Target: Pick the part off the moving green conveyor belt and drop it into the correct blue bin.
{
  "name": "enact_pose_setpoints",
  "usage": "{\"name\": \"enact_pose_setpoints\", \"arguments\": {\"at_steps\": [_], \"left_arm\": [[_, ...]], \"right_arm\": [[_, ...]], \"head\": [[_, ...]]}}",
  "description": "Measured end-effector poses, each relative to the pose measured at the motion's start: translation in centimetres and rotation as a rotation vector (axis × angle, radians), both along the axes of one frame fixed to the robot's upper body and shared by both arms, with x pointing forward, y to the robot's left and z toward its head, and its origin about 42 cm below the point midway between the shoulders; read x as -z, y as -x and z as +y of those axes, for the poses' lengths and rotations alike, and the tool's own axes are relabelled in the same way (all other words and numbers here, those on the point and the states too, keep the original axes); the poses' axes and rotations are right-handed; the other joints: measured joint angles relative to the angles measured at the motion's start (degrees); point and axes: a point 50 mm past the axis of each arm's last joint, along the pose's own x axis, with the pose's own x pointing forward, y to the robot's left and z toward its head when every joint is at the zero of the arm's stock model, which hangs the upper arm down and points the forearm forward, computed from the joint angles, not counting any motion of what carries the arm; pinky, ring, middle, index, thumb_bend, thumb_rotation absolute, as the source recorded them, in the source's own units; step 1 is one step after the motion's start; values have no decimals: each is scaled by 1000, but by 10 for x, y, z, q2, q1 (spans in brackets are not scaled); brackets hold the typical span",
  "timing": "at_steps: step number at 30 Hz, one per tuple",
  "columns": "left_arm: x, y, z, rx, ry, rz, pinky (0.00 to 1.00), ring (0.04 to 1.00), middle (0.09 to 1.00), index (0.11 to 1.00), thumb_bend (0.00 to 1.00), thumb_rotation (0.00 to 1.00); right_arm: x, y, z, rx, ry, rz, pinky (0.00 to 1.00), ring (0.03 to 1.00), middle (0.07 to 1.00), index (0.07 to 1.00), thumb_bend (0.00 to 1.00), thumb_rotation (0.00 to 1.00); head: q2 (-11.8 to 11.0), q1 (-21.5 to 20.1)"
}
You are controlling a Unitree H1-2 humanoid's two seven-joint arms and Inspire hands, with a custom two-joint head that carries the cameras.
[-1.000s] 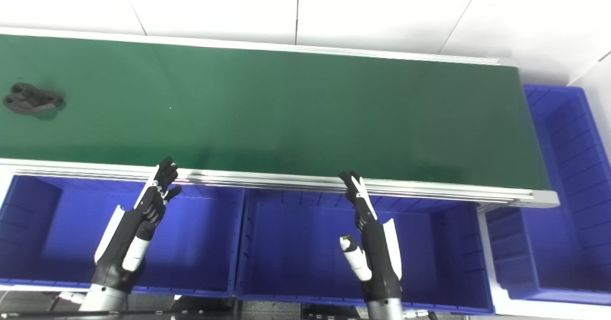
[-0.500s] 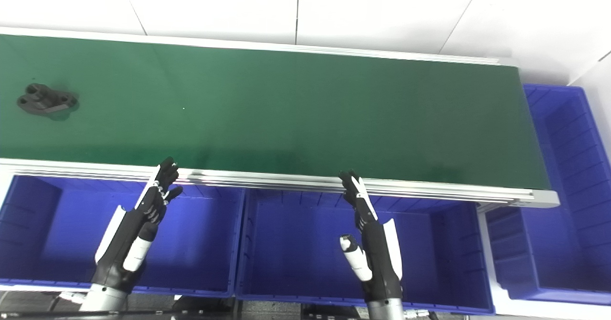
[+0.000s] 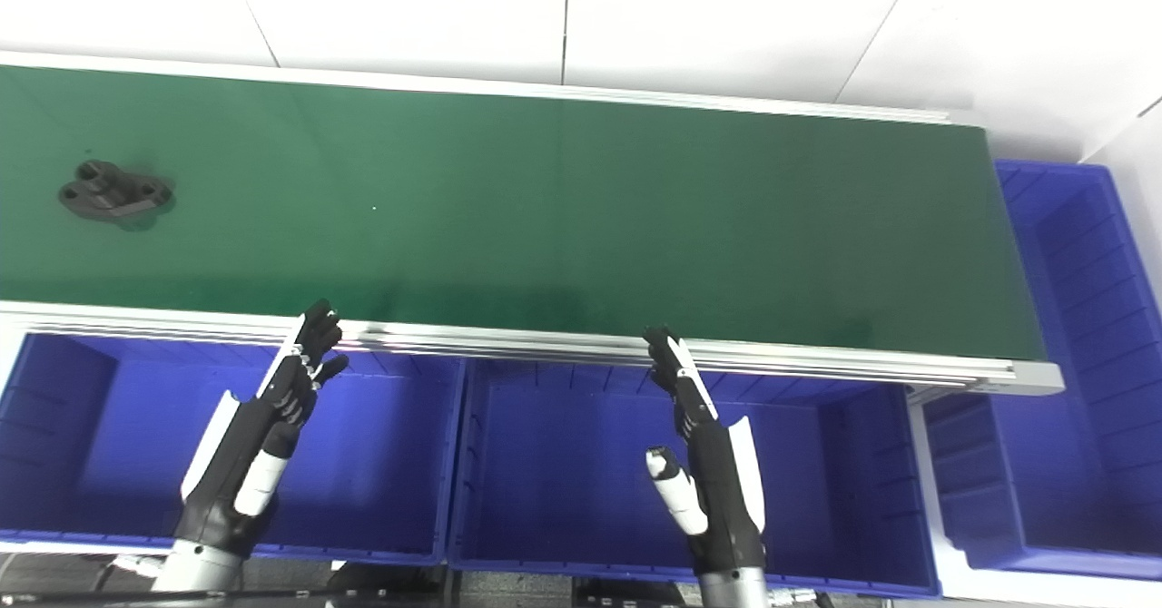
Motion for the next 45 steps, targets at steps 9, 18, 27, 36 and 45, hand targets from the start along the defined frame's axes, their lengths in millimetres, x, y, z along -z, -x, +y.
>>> {"name": "enact_pose_setpoints", "arguments": {"at_steps": [9,18,27,36,45], "left_arm": [[9,-1,-15,-10,-3,-1,850,933,980,981,801,961],[16,-5,-41,2,-7,-25,735,872,930,910,757,909],[16,-8,-56,4,2,-41,685,834,888,872,769,839],[14,-11,-69,-11,31,-38,687,831,875,843,815,781],[13,-11,-66,-5,12,-35,699,833,881,853,806,757]], "right_arm": [[11,0,-15,-3,14,34,928,958,989,918,846,1000],[17,0,-41,-19,22,48,934,960,1000,956,807,1000],[22,1,-60,-28,20,73,1000,1000,1000,1000,847,1000],[19,-1,-68,-18,14,65,1000,1000,1000,1000,884,1000],[17,-2,-64,-19,4,58,1000,1000,1000,1000,864,1000]], "head": [[-33,121],[-47,210],[-46,253],[-29,282],[-30,270]]}}
